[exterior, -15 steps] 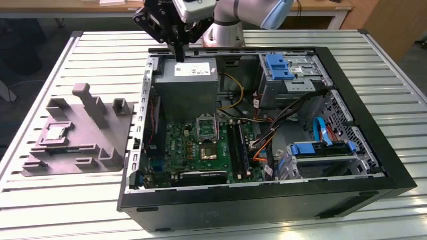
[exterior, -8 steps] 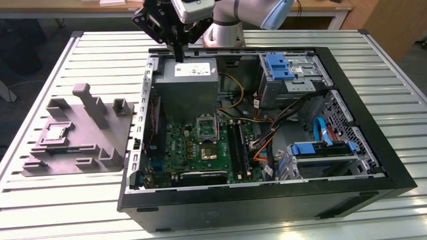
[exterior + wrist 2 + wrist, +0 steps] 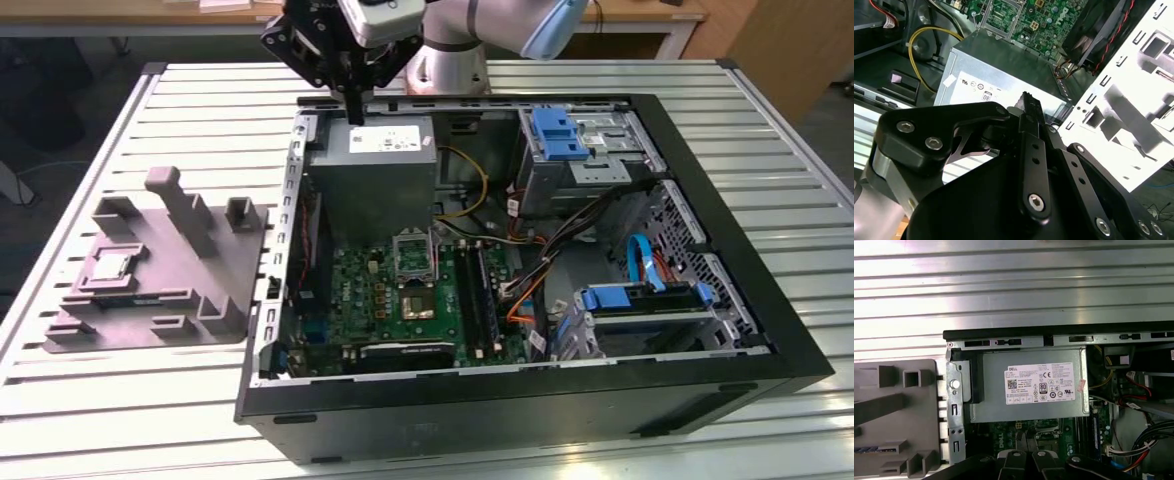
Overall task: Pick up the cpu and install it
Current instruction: 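Reach for the cpu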
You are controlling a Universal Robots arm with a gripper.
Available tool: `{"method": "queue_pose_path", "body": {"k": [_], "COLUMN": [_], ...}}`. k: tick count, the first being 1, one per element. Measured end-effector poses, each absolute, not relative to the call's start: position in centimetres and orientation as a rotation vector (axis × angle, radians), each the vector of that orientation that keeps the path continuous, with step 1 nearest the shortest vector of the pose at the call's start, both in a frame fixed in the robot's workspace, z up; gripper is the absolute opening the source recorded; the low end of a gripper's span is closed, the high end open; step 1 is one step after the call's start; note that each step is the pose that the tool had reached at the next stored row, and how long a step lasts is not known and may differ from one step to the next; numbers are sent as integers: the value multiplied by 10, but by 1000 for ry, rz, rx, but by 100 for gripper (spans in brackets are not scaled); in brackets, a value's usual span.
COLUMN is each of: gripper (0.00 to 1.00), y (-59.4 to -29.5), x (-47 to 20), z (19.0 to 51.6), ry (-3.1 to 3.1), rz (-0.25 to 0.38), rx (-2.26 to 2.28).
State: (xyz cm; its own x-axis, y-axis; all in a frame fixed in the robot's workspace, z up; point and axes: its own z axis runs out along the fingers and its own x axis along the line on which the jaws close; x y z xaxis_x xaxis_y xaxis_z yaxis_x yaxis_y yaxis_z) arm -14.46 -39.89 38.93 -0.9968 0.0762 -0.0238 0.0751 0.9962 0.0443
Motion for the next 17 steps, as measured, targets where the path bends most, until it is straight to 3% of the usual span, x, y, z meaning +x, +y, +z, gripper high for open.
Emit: {"method": "queue_pose_path", "body": {"k": [17], "gripper": [11], "y": [-399], "x": [-169], "z": [384], "ry": [3114], "rz": [68], "rx": [118]}}
